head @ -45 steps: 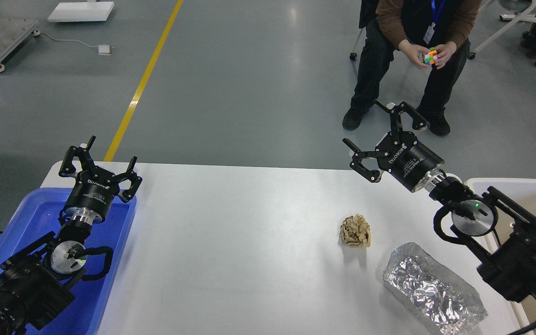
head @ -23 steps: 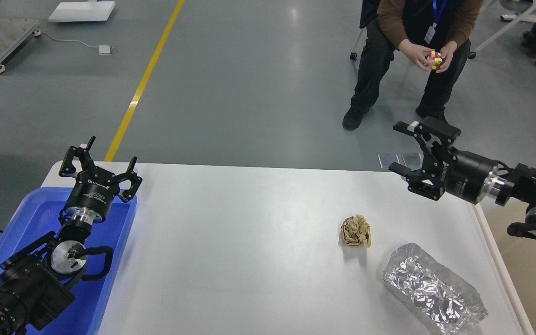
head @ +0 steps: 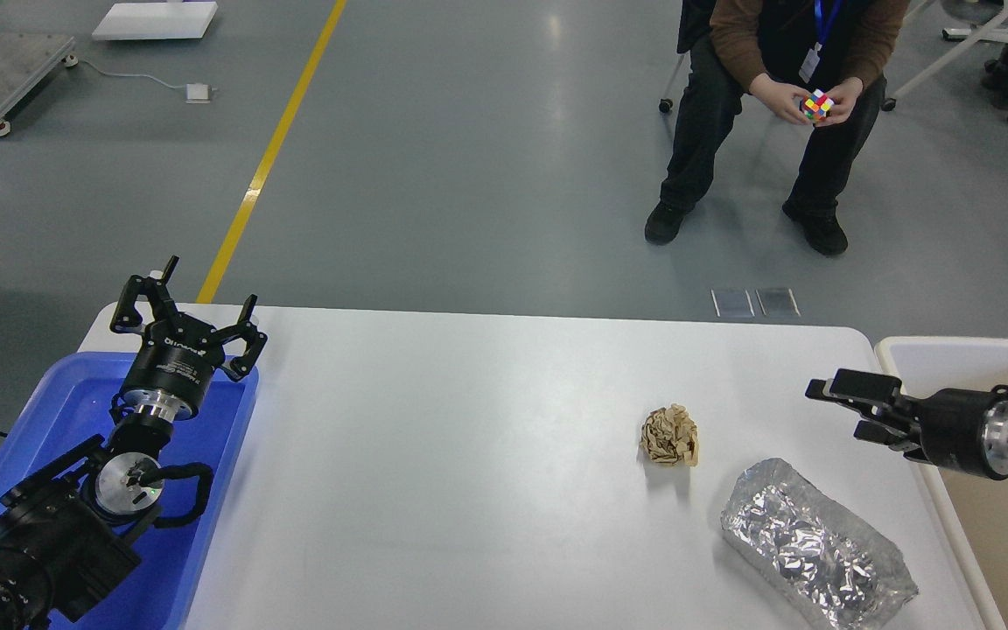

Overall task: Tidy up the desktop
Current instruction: 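Swing the right gripper outward and lower it beside the silver foil, then close the right gripper on the crumpled silver foil bundle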

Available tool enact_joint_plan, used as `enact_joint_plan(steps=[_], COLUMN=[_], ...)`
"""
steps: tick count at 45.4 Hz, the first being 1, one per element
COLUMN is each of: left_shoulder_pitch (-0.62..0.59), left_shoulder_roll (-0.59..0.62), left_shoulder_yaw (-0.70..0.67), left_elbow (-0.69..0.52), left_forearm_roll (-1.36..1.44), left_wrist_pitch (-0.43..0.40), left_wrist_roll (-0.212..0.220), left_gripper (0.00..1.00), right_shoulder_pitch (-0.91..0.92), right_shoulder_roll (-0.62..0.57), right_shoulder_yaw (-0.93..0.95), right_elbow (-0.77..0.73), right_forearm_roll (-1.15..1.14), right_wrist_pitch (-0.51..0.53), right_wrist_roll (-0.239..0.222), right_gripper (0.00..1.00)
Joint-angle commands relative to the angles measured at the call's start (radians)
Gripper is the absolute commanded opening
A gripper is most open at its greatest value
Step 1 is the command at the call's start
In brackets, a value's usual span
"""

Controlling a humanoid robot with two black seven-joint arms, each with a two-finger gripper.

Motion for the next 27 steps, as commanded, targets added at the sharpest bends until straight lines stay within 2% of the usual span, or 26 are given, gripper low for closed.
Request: enact_joint_plan(steps=[1, 7, 12, 20, 27], left_shoulder_pitch=[0.0, 0.0, 0.0, 0.0, 0.0], left_shoulder_roll=[0.0, 0.0, 0.0, 0.0, 0.0], left_shoulder_yaw=[-0.002, -0.002, -0.002, -0.002, -0.002], left_elbow=[0.0, 0.0, 0.0, 0.0, 0.0], left_forearm_roll=[0.0, 0.0, 0.0, 0.0, 0.0], left_wrist_pitch=[0.0, 0.0, 0.0, 0.0, 0.0], left_wrist_roll=[0.0, 0.0, 0.0, 0.0, 0.0], left_gripper=[1.0, 1.0, 1.0, 1.0, 1.0], right_shoulder_pitch=[-0.005, -0.004, -0.004, -0.001, -0.001], right_shoulder_roll=[-0.044, -0.043, -0.037, 0.017, 0.059], right_shoulder_yaw=[-0.218, -0.347, -0.433, -0.554, -0.616], right_elbow=[-0.037, -0.041, -0.063, -0.178, -0.279], right_forearm_roll=[-0.116, -0.118, -0.118, -0.118, -0.115], right_wrist_pitch=[-0.124, -0.21, -0.286, -0.425, -0.483], right_wrist_roll=[0.073, 0.149, 0.189, 0.264, 0.325], right_gripper=[1.0, 1.0, 1.0, 1.0, 1.0])
